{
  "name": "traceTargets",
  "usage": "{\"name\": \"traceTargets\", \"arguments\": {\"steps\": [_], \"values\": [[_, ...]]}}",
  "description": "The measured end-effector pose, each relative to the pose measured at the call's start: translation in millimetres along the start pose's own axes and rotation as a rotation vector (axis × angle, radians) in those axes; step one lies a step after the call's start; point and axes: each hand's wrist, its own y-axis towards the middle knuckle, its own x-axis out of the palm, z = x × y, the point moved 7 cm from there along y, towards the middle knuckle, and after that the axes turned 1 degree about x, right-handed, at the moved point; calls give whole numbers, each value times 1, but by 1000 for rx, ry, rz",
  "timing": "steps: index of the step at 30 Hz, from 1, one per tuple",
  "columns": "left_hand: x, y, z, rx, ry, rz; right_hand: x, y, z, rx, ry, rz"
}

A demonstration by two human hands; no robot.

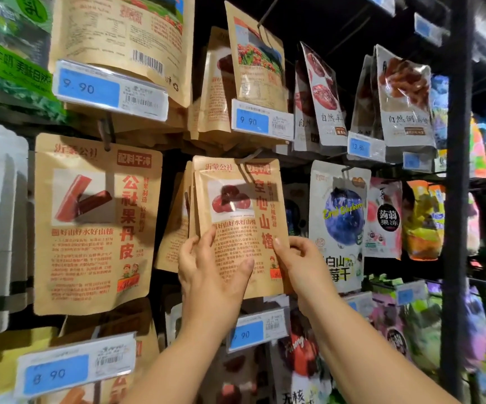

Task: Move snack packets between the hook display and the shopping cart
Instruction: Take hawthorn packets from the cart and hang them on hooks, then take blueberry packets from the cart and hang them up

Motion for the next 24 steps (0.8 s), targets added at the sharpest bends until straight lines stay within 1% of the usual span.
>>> {"name": "traceTargets", "arguments": {"steps": [3, 5, 7, 10, 13, 15, 18, 21, 24], "values": [[-2, -14, 13, 39, 127, 107, -20, -6, -1, -67, -75, 59], [0, -26, 27, 121, 201, 190, -39, -14, -1, -112, -143, 60], [9, -40, 42, 200, 243, 226, -63, -24, 3, -134, -164, 46], [38, -67, 68, 322, 334, 210, -110, -40, 19, -127, -180, 48], [78, -105, 87, 350, 278, 123, -164, -64, 46, -51, -227, 77], [116, -137, 92, 329, 198, -52, -202, -87, 68, 9, -275, 99], [193, -204, 87, 289, 129, -423, -263, -129, 107, 111, -332, 135], [264, -295, 69, 253, 132, -774, -325, -187, 156, 274, -400, 181], [316, -387, 38, 209, 163, -1102, -390, -252, 200, 426, -453, 284]]}}
